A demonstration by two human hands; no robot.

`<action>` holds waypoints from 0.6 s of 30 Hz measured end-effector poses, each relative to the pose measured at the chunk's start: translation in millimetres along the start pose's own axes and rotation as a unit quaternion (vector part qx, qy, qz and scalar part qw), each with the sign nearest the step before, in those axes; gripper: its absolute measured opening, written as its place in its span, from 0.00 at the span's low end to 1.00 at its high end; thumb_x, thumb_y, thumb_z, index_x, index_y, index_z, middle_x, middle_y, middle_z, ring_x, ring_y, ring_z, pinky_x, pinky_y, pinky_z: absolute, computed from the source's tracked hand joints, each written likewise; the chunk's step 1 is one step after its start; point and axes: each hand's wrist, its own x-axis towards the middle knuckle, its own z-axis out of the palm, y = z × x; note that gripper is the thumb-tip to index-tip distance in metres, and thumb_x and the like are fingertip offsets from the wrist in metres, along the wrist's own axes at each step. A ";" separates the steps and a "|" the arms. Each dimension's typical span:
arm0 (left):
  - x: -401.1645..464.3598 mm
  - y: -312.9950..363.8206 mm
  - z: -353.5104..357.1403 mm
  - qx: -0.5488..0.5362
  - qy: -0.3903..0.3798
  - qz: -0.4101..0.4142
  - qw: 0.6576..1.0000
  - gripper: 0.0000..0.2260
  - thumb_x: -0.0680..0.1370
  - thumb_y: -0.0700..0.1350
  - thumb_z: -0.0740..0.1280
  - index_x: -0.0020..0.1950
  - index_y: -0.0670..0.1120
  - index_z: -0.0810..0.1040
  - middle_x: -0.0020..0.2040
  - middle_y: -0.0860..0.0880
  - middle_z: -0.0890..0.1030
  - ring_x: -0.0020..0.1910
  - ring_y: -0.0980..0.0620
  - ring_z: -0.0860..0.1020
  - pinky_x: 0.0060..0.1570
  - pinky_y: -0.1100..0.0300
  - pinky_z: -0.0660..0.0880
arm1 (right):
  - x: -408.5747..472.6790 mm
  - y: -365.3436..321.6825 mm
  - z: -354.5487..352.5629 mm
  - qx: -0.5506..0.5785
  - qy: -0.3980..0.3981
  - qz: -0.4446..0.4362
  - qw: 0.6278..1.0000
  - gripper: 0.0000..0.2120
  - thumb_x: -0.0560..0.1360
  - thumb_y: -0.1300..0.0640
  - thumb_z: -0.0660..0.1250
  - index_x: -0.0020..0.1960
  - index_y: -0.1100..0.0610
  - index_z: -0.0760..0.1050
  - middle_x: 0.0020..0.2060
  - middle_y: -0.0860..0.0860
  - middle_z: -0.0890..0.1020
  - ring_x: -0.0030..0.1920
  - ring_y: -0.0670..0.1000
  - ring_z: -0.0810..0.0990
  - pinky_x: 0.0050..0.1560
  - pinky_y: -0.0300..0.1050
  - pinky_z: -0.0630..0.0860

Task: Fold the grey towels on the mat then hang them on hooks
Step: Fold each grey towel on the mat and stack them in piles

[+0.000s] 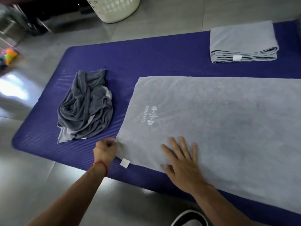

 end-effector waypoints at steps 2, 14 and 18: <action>-23.3 31.2 -0.4 -0.012 0.007 0.074 0.997 0.02 0.75 0.46 0.73 0.45 0.52 0.85 0.41 0.54 0.85 0.45 0.54 0.84 0.52 0.52 0.81 | 3.3 -1.8 -14.3 0.130 0.015 0.008 0.991 0.31 0.76 0.37 0.46 0.77 0.42 0.64 0.81 0.42 0.55 0.81 0.48 0.42 0.77 0.61 0.35; -2.9 202.7 68.8 0.130 -0.119 0.333 0.926 0.13 0.77 0.45 0.69 0.61 0.46 0.76 0.56 0.44 0.80 0.53 0.44 0.80 0.56 0.52 0.76 | 29.2 27.3 -63.3 0.507 0.060 0.212 0.834 0.07 0.78 0.55 0.70 0.56 0.50 0.79 0.45 0.46 0.85 0.41 0.48 0.85 0.44 0.48 0.84; 77.8 241.1 106.6 0.218 -0.097 0.367 0.899 0.24 0.80 0.44 0.66 0.76 0.44 0.67 0.74 0.38 0.65 0.69 0.36 0.70 0.69 0.47 0.69 | 22.3 40.7 -44.8 0.348 0.125 0.199 0.908 0.07 0.76 0.54 0.70 0.54 0.49 0.79 0.41 0.40 0.80 0.39 0.39 0.79 0.38 0.28 0.71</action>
